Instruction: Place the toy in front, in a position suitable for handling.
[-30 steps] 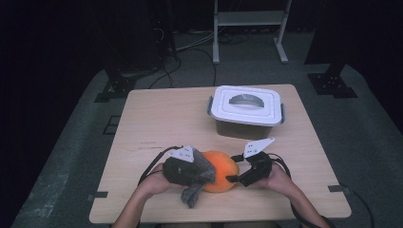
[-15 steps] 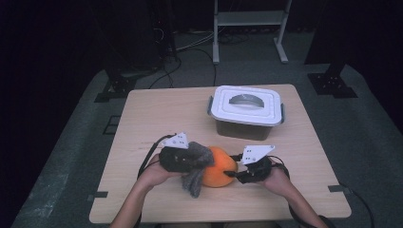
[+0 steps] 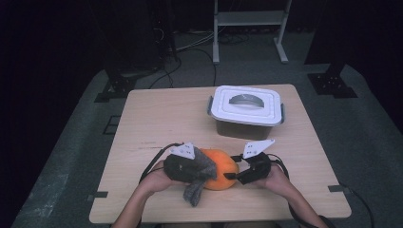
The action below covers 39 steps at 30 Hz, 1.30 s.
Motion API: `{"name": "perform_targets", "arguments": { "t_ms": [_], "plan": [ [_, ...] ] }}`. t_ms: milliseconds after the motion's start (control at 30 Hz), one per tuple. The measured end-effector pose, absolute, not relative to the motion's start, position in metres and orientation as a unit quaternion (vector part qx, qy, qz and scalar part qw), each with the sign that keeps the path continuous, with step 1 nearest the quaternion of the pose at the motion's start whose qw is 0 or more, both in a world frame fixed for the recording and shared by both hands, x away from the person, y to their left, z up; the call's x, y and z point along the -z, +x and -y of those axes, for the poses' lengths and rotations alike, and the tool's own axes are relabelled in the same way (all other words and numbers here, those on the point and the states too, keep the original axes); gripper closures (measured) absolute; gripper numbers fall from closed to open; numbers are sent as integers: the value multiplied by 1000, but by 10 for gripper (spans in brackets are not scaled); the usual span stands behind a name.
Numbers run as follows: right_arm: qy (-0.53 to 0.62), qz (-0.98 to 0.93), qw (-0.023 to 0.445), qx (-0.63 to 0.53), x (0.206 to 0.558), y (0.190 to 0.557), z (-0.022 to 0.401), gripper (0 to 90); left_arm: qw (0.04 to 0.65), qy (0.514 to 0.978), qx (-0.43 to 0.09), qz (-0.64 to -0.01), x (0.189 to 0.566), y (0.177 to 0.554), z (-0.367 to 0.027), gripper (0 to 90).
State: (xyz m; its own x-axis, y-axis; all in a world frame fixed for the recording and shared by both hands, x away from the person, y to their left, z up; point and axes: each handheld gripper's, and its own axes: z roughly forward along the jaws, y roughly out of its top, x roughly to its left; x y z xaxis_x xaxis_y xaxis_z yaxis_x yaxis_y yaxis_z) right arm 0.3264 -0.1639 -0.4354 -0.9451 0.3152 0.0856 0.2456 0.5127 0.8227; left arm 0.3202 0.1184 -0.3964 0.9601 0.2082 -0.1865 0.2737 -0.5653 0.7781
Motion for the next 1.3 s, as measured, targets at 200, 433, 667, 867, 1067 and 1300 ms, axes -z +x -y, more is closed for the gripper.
{"name": "perform_targets", "arguments": {
  "t_ms": [200,433,667,867,1067,1300],
  "plan": [
    [109,-877,71,-463,433,317,161,449,481,862,12,-158,377,327,-127,730],
    [94,-879,75,-462,432,316,157,437,455,876,12,-158,387,328,-124,722],
    [73,-884,83,-455,431,314,158,461,457,874,34,-161,400,320,-138,745],
    [70,-884,85,-455,431,313,157,466,441,881,23,-171,400,321,-151,746],
    [43,-887,98,-449,431,310,156,479,471,864,14,-176,385,325,-157,745],
    [20,-890,109,-441,429,304,148,457,469,870,20,-152,377,326,-139,745]
  ]
}}
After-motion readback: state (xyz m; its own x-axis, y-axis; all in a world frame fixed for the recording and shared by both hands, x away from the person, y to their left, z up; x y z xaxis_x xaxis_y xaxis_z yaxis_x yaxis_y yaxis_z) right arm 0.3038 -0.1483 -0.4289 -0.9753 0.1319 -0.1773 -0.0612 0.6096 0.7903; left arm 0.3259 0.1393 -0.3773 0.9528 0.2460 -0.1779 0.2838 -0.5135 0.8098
